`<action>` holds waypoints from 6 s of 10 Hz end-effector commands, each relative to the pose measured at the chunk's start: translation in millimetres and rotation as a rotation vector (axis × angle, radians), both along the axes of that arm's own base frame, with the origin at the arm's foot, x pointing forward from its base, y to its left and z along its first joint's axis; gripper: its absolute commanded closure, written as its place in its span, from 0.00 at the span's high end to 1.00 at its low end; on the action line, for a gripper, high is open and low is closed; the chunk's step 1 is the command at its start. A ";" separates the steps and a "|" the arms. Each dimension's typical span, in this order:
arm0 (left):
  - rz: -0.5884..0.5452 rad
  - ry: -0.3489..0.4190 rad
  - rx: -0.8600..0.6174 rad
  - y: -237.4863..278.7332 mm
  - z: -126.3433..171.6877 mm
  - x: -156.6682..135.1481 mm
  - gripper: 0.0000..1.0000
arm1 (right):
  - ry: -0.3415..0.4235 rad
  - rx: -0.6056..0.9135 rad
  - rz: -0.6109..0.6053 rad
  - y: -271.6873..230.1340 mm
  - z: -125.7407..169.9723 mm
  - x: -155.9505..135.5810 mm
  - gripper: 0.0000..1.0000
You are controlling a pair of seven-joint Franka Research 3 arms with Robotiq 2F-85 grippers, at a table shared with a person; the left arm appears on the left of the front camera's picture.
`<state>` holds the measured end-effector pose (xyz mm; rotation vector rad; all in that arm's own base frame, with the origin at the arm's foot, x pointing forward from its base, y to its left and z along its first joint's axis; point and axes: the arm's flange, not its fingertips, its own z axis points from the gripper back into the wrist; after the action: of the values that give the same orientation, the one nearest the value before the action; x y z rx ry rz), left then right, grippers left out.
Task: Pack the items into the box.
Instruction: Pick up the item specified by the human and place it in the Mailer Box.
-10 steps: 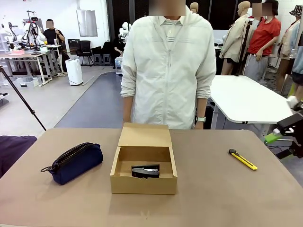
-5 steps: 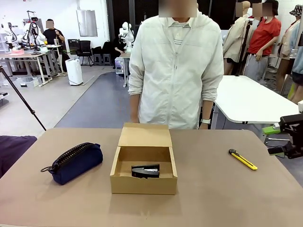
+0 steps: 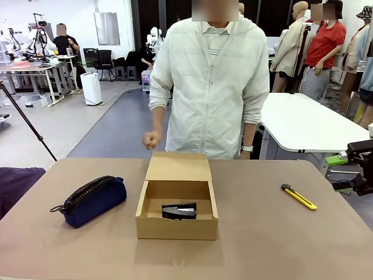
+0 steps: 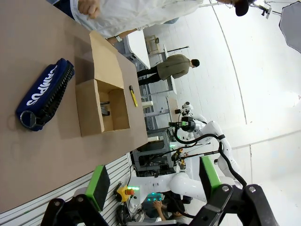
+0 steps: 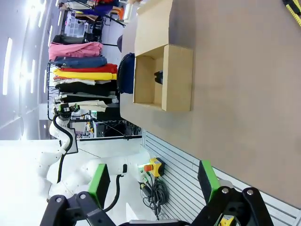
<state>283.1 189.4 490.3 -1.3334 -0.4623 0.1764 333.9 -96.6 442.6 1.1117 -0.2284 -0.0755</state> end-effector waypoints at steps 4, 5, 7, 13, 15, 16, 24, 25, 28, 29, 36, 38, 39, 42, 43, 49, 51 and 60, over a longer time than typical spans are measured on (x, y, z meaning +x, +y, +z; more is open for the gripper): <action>-0.001 -0.027 -0.018 -0.4 1.6 0.2 1.00 | 0.020 -0.009 0.009 -3.2 5.1 1.4 1.00; -0.001 -0.027 -0.018 -0.4 1.6 0.2 1.00 | 0.020 -0.009 0.009 -3.2 5.1 1.4 1.00; -0.001 -0.027 -0.018 -0.4 1.6 0.2 1.00 | 0.020 -0.009 0.009 -3.2 5.1 1.4 1.00; -0.275 0.253 0.523 -97.5 48.4 59.1 1.00 | 0.020 -0.009 0.009 -3.2 5.1 1.4 1.00; -0.318 0.408 0.963 -180.1 47.1 116.9 1.00 | 0.020 -0.009 0.009 -3.2 5.1 1.4 1.00; -0.322 0.446 1.160 -212.3 39.7 133.9 1.00 | 0.020 -0.009 0.009 -3.2 5.1 1.4 1.00; -0.266 0.404 1.224 -271.3 2.7 155.8 1.00 | 0.020 -0.009 0.009 -3.2 5.1 1.4 1.00; -0.266 0.404 1.224 -271.3 2.7 155.8 1.00 | 0.020 -0.009 0.009 -3.2 5.1 1.4 1.00; -0.672 -0.168 1.367 -281.1 1.2 181.2 1.00 | 0.020 -0.009 0.009 -3.2 5.1 1.4 1.00; -0.851 -0.415 1.378 -277.4 -2.3 183.3 1.00 | 0.020 -0.009 0.009 -3.2 5.1 1.4 1.00; -0.915 -0.379 1.439 -282.4 -15.5 206.1 1.00 | 0.020 -0.009 0.009 -3.2 5.1 1.4 1.00; -0.836 -0.340 1.401 -273.9 -50.8 231.1 1.00 | 0.020 -0.009 0.009 -3.2 5.1 1.4 1.00; -0.817 -0.374 1.366 -269.4 -71.0 235.6 1.00 | 0.020 -0.009 0.009 -3.2 5.1 1.4 1.00; -0.787 -0.373 1.369 -276.1 -119.2 248.4 1.00 | 0.020 -0.009 0.009 -3.2 5.1 1.4 1.00; -0.875 -0.335 1.308 -282.8 -134.7 249.8 1.00 | 0.020 -0.009 0.009 -3.2 5.1 1.4 1.00; -0.910 -0.212 1.345 -289.5 -176.2 257.8 0.41 | 0.020 -0.009 0.009 -3.2 5.1 1.4 1.00; -0.906 -0.197 1.361 -289.7 -175.9 257.7 0.00 | 0.020 -0.009 0.009 -3.2 5.1 1.4 1.00; -0.850 -0.122 1.346 -269.7 -92.6 241.3 0.00 | 0.020 -0.009 0.009 -3.2 5.1 1.4 1.00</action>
<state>533.2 -84.9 365.2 -0.1068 -0.0448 -0.8139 336.0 -97.6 443.3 1.1069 -0.2243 -0.0761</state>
